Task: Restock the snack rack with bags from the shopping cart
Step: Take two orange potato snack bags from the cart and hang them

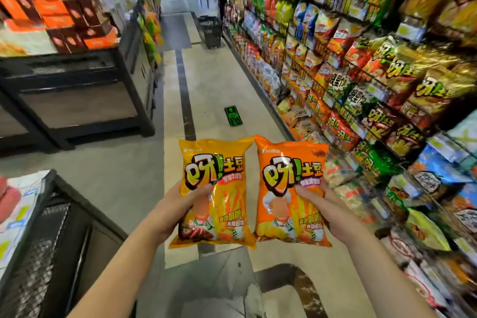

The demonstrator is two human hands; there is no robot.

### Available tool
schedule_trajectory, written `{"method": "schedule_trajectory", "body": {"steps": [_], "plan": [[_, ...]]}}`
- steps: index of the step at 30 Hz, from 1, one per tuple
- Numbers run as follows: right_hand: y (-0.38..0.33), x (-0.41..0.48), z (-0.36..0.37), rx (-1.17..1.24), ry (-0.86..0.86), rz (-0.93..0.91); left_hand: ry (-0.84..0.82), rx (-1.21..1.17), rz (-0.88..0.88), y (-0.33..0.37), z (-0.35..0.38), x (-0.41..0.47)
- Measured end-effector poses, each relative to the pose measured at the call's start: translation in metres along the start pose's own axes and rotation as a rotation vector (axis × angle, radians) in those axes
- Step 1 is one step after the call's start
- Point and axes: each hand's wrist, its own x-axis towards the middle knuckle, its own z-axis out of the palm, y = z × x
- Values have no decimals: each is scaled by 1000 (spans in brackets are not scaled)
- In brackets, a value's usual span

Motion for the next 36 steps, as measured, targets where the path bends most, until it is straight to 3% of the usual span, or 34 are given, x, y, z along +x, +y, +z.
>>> {"method": "schedule_trajectory", "body": {"steps": [13,27,36], "plan": [[-75,169,-59,63,162,-5,-70,32,13,106,4,208],[-142,274,-49,79,538,-100,-429,207,115,200,-17,450],[-188,285,-79,126,811,-178,-664,289,166,275,51,546]]}}
